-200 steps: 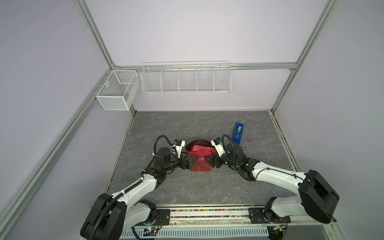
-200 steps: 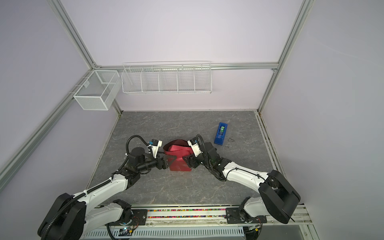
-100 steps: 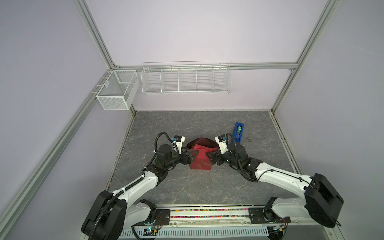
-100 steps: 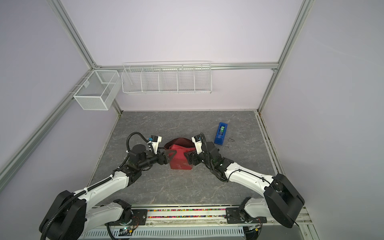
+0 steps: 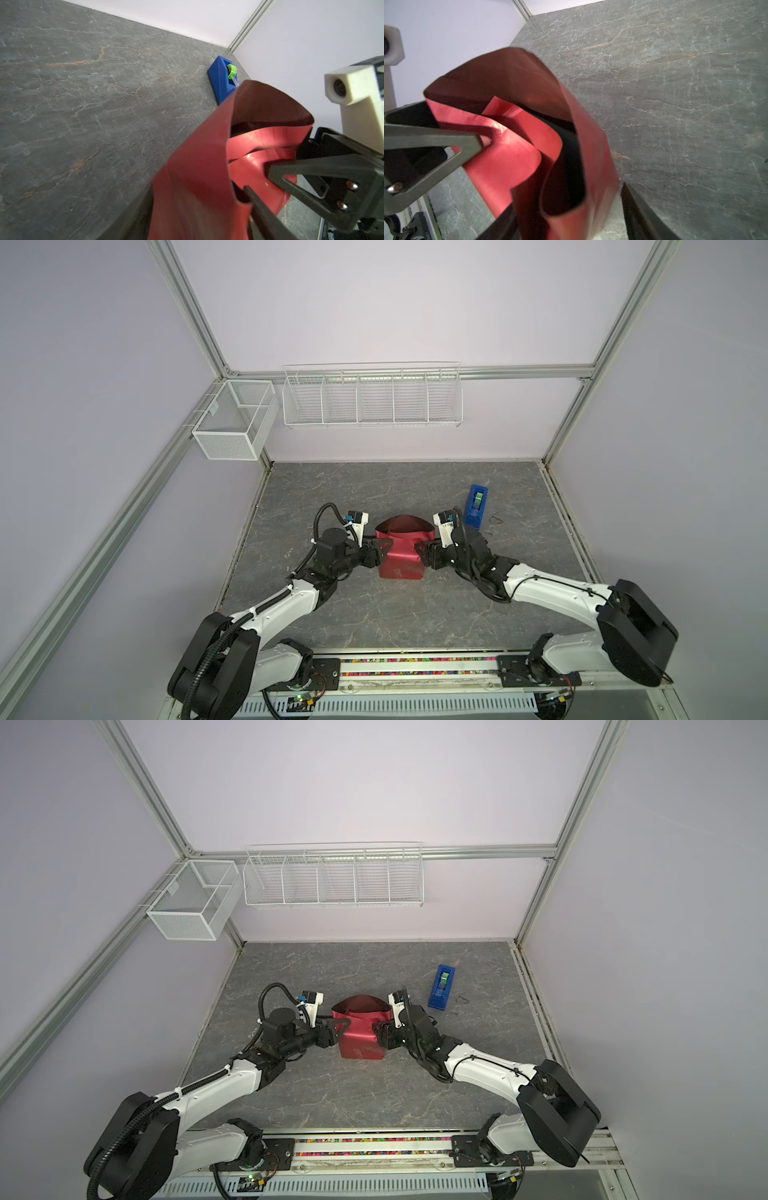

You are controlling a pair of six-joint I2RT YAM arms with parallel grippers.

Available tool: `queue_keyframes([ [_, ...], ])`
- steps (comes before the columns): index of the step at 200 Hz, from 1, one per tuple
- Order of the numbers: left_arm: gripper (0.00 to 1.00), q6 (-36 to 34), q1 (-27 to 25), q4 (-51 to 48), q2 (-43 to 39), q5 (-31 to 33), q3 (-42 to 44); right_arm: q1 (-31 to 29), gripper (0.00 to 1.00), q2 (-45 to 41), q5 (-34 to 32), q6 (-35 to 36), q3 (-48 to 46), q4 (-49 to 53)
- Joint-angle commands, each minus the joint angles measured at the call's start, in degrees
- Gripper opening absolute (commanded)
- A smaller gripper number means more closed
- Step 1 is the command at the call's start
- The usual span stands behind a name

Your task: Wrap the gift box in paper

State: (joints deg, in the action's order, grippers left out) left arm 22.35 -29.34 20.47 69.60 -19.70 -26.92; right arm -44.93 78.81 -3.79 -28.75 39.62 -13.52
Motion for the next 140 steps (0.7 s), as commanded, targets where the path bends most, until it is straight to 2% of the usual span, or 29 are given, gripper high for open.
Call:
queue_keyframes([
  [1, 0.64, 1.03, -1.59, -0.29, 1.05, 3.56, -1.65, -1.27, 0.64, 1.72, -4.04, -1.29, 0.87, 2.10],
  [59, 0.53, 1.49, -4.30, -2.65, 2.15, 10.17, -2.22, -6.56, 0.51, 5.90, -16.38, -2.54, 5.37, 6.87],
  [90, 0.47, 1.47, -5.52, -4.00, 2.30, 12.71, -2.79, -8.11, 0.43, 7.84, -19.40, -2.32, 6.83, 8.47],
  [140, 0.32, 2.40, -8.00, -7.29, 4.30, 17.63, -5.48, -9.12, 0.29, 8.76, -21.57, -2.17, 8.31, 11.68],
])
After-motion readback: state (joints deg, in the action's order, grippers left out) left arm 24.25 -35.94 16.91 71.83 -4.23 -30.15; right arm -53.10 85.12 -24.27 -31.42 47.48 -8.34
